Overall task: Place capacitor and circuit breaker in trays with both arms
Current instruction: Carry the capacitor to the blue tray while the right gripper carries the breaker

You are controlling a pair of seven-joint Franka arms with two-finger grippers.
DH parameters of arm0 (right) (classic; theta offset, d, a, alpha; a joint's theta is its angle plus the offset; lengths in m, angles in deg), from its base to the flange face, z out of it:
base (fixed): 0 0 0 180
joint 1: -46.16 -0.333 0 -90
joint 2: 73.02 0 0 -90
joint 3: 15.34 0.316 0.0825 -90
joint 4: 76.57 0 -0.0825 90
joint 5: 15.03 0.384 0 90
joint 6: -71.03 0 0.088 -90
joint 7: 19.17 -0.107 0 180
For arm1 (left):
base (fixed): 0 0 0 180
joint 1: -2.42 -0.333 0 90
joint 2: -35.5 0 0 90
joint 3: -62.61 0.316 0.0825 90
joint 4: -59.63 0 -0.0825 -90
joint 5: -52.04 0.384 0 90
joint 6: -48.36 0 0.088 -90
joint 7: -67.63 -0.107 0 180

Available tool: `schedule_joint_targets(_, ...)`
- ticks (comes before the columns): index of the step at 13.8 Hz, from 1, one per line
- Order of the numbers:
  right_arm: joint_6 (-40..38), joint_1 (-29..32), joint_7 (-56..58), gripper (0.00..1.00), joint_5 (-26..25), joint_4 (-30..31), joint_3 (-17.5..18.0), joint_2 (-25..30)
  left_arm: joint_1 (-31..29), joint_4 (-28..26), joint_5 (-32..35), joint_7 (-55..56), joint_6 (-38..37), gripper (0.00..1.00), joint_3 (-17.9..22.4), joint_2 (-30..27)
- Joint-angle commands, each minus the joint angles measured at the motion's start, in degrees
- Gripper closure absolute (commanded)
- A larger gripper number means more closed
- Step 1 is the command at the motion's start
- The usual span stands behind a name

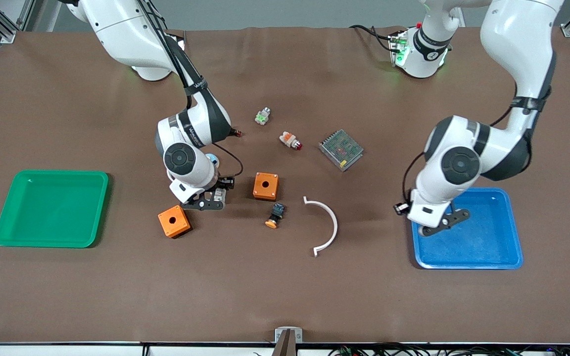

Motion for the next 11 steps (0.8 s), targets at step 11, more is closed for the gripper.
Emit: schedule_joint_targets(11,-9.62,1.07,0.07,0.84,1.23,-4.05,-0.47,2.99,-20.28,-0.32,7.32,-42.51,7.55,1.0,-0.43,7.27)
